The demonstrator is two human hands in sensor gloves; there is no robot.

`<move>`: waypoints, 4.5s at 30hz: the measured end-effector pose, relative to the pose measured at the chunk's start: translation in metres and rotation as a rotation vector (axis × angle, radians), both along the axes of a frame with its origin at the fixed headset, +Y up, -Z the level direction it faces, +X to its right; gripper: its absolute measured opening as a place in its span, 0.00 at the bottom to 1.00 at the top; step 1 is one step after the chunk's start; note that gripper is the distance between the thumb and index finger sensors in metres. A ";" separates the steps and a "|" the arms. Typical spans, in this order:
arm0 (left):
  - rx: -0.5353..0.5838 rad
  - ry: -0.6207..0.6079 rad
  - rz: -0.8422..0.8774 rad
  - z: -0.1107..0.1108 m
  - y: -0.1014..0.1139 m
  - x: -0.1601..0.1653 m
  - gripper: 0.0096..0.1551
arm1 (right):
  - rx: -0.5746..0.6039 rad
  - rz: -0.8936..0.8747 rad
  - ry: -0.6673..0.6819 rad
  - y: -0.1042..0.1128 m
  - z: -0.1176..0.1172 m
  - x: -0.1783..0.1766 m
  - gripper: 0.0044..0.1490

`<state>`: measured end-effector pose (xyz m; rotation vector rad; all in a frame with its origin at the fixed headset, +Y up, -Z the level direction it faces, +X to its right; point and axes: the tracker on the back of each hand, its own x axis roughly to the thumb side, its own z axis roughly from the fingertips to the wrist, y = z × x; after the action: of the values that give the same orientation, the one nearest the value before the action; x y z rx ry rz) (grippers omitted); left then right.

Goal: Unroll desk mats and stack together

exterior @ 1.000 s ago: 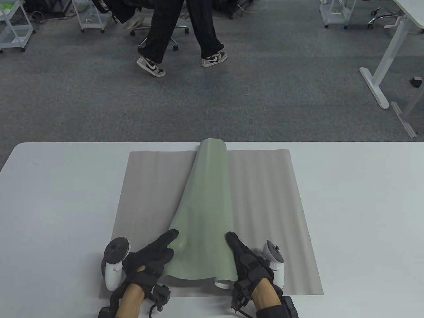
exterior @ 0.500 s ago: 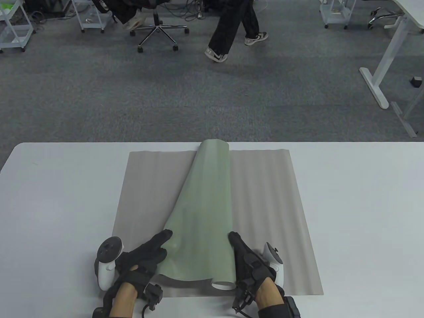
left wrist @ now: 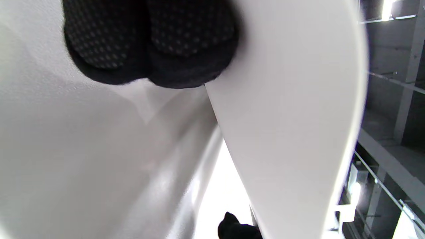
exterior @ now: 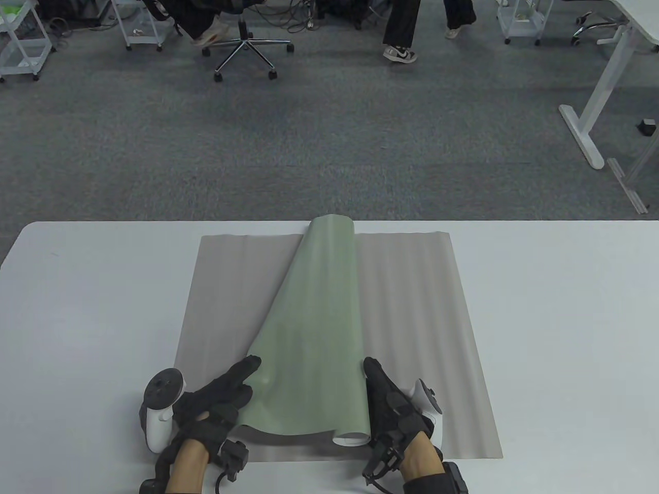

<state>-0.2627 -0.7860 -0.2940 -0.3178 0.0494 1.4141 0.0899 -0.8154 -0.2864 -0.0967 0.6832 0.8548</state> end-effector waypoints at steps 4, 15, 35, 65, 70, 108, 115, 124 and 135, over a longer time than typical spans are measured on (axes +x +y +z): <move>0.004 -0.006 -0.004 0.000 0.000 -0.001 0.30 | 0.055 0.129 -0.038 0.006 0.000 0.001 0.59; -0.013 0.023 -0.006 0.000 -0.003 -0.013 0.30 | -0.015 -0.022 0.002 0.002 0.000 0.002 0.62; -0.021 0.061 0.011 0.000 -0.005 -0.028 0.30 | 0.052 0.138 -0.061 0.006 -0.002 0.006 0.58; -0.010 0.083 -0.001 0.001 -0.003 -0.053 0.30 | 0.135 0.285 -0.162 0.016 -0.006 0.027 0.54; -0.014 0.060 0.011 0.000 -0.004 -0.056 0.30 | 0.080 0.147 -0.077 0.010 -0.006 0.020 0.61; 0.031 0.100 -0.004 0.010 0.005 -0.087 0.30 | 0.067 0.155 -0.145 0.011 -0.005 0.018 0.58; 0.021 0.113 0.002 0.012 0.003 -0.089 0.29 | 0.114 0.223 -0.124 0.015 -0.007 0.022 0.57; 0.024 0.117 -0.021 0.012 0.002 -0.092 0.29 | 0.112 0.253 -0.208 0.016 -0.005 0.027 0.56; 0.009 0.115 -0.025 0.013 0.001 -0.095 0.29 | 0.075 0.157 -0.117 0.009 -0.008 0.021 0.58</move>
<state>-0.3579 -0.7848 -0.2807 -0.2273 0.1403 1.4062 0.1107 -0.8059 -0.2940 -0.1332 0.5378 1.0168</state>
